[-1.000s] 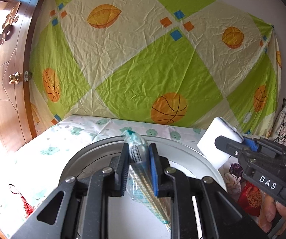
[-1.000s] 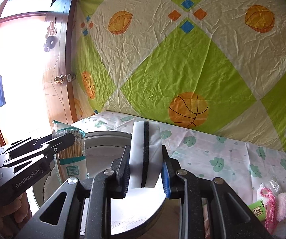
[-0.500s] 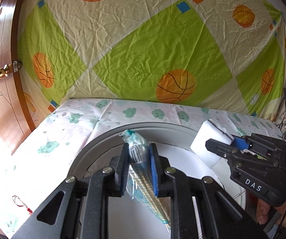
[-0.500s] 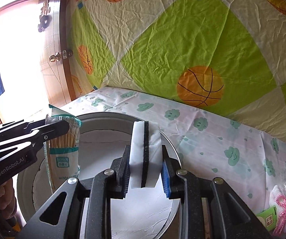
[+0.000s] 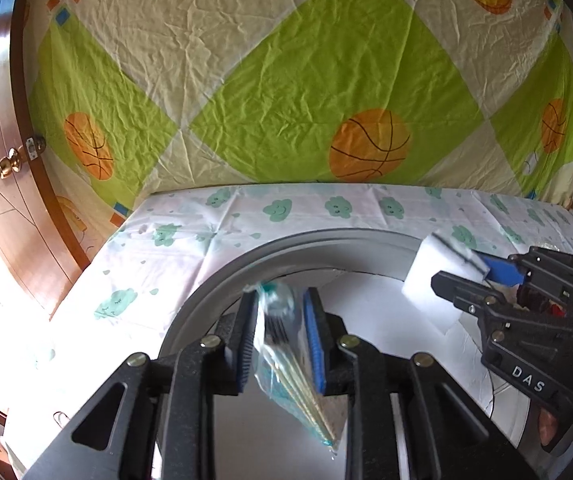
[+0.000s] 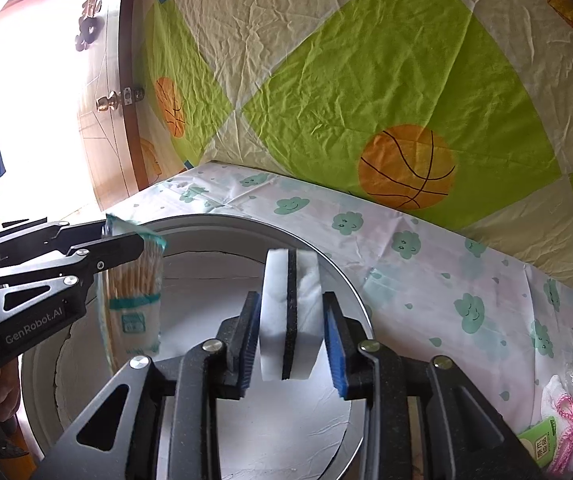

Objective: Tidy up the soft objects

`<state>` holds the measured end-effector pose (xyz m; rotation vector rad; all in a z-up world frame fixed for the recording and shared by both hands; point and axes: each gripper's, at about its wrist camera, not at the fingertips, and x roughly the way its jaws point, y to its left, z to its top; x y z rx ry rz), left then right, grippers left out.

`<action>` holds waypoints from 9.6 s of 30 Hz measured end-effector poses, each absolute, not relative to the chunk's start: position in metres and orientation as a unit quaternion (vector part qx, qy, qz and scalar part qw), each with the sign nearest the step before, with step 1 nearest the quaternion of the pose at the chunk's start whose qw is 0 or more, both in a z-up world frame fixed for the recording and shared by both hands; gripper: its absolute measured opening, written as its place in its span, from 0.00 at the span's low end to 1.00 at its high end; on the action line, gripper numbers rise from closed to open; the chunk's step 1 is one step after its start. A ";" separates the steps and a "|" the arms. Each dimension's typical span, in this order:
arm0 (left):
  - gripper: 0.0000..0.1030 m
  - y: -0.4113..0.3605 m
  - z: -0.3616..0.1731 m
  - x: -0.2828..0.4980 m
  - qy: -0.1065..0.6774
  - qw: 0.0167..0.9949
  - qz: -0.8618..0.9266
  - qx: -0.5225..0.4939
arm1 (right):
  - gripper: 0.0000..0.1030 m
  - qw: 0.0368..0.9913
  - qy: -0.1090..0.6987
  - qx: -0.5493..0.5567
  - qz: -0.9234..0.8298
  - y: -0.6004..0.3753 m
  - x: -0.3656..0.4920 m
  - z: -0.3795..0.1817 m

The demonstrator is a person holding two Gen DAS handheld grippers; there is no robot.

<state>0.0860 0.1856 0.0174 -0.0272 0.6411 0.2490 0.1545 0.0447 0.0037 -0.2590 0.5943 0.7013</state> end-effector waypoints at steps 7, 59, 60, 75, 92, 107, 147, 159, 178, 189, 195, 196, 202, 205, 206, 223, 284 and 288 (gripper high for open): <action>0.94 0.168 0.029 0.058 0.246 0.957 0.155 0.009 | 0.74 0.901 0.270 -0.096 0.327 0.000 0.138 0.014; 0.99 0.035 0.001 0.005 0.180 0.982 0.046 -0.025 | 0.19 0.923 0.316 -0.048 0.216 -0.168 0.099 -0.027; 0.99 0.028 0.002 0.009 0.181 0.983 0.040 -0.021 | 0.19 0.926 0.310 -0.049 0.208 -0.171 0.101 -0.024; 0.91 -0.045 -0.006 0.090 0.240 0.971 -0.008 0.017 | 0.19 0.953 0.272 -0.029 0.131 -0.214 0.120 -0.015; 0.56 -0.069 -0.036 0.157 0.346 0.937 -0.030 0.020 | 0.20 0.953 0.271 0.007 0.133 -0.226 0.120 -0.014; 0.24 -0.071 -0.032 0.151 0.331 0.942 -0.053 0.022 | 0.20 0.958 0.256 0.016 0.126 -0.231 0.114 -0.010; 0.24 -0.055 -0.004 0.082 0.168 0.985 -0.022 0.001 | 0.20 0.977 0.186 0.003 0.100 -0.231 0.089 0.001; 0.24 -0.053 -0.002 0.068 0.161 0.987 -0.016 0.003 | 0.20 0.980 0.174 0.010 0.100 -0.233 0.084 0.003; 0.24 -0.041 -0.001 0.049 0.149 0.989 -0.007 -0.005 | 0.20 0.985 0.147 -0.004 0.094 -0.223 0.072 0.006; 0.24 -0.031 0.000 0.043 0.146 0.989 0.000 -0.014 | 0.21 0.983 0.144 -0.010 0.116 -0.207 0.067 0.005; 0.24 -0.021 0.000 0.038 0.145 0.989 0.009 -0.026 | 0.21 0.981 0.143 -0.013 0.132 -0.194 0.063 0.004; 0.24 -0.019 0.000 0.037 0.144 0.989 0.010 -0.027 | 0.21 0.980 0.143 -0.015 0.136 -0.191 0.062 0.004; 0.24 -0.012 0.001 0.029 0.137 0.990 0.023 -0.025 | 0.21 0.978 0.143 -0.017 0.152 -0.178 0.059 0.003; 0.24 -0.007 0.001 0.027 0.136 0.990 0.028 -0.027 | 0.21 0.977 0.143 -0.019 0.160 -0.171 0.057 0.003; 0.24 -0.006 0.001 0.026 0.135 0.990 0.031 -0.028 | 0.21 0.976 0.143 -0.020 0.162 -0.169 0.056 0.004; 0.24 0.017 0.001 0.017 0.133 0.989 0.051 -0.036 | 0.21 0.969 0.143 -0.031 0.199 -0.138 0.048 0.003; 0.24 0.089 0.000 -0.002 0.127 0.983 0.107 -0.082 | 0.22 0.949 0.150 -0.058 0.272 -0.068 0.048 0.003; 0.24 0.091 0.000 -0.003 0.128 0.982 0.108 -0.082 | 0.22 0.947 0.154 -0.054 0.277 -0.066 0.050 0.003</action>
